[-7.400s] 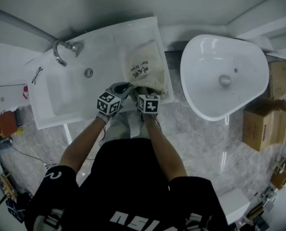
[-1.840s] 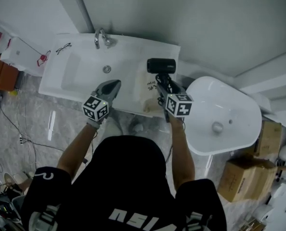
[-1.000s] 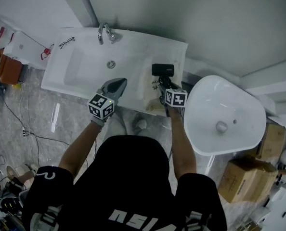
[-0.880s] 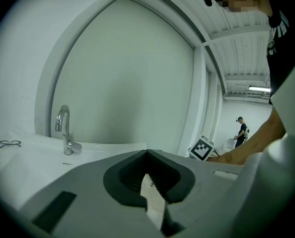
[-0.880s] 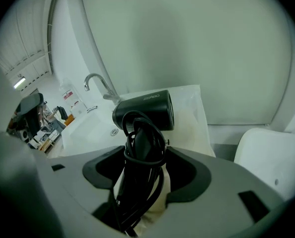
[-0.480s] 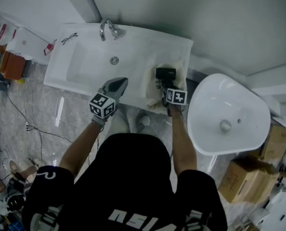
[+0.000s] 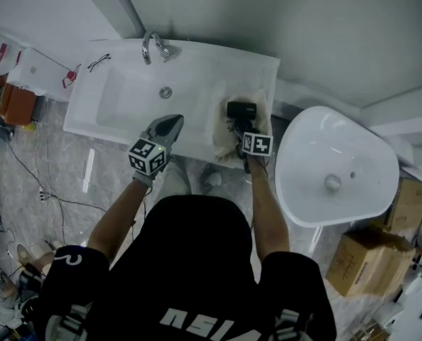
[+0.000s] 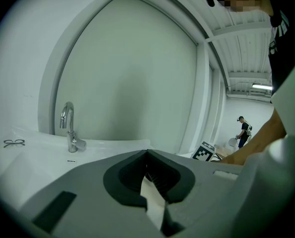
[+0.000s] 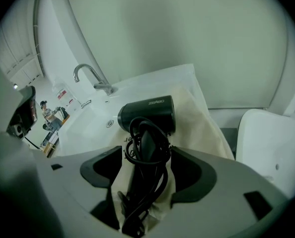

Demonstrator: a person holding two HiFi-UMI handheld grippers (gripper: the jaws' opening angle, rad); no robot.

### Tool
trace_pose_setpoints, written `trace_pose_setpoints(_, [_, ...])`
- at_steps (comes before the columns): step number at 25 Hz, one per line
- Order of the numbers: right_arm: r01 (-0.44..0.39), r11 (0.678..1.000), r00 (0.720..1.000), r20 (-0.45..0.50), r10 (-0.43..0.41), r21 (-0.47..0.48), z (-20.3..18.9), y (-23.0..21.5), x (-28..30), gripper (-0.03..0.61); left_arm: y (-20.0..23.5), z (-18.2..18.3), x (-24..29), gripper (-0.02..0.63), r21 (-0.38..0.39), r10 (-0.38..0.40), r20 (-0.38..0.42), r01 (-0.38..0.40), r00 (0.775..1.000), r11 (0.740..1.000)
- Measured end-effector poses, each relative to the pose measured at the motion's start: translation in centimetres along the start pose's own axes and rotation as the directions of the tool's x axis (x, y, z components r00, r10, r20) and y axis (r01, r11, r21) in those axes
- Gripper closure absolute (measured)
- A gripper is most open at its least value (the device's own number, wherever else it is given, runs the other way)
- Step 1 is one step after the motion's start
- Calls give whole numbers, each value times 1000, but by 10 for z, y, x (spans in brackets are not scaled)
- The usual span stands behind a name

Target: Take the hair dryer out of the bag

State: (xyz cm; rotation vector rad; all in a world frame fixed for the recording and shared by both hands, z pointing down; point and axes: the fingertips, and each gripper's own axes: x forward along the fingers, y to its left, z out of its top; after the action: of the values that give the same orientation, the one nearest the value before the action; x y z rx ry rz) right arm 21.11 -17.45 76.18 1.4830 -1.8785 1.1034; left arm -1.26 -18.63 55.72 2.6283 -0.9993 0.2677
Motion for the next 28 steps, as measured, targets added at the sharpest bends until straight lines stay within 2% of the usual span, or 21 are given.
trace_pose_setpoints(5, [-9,1000,994,107,8,11,23,3,-36,284,2,9,2,615,8,-10,17,10,1000,1000])
trace_pose_setpoints(11, [17,1000,971,238,-13,-15,64,9,-89,291,-1,18,8,615,26,-32,30,31,999,999])
trace_pose_setpoints(19, [36,991,914,405,21,-132,124,38,-147,383,1,54,16,615,76,-70,72,65,995,995])
trace_pose_setpoints(24, [103,965,878,478,26,-243,146,61,-172,490,2,70,19,615,100,-82,86,73,993,992])
trace_pose_setpoints(28, [141,948,857,515,27,-284,159,73,-189,560,1,81,21,615,117,-89,90,78,992,990])
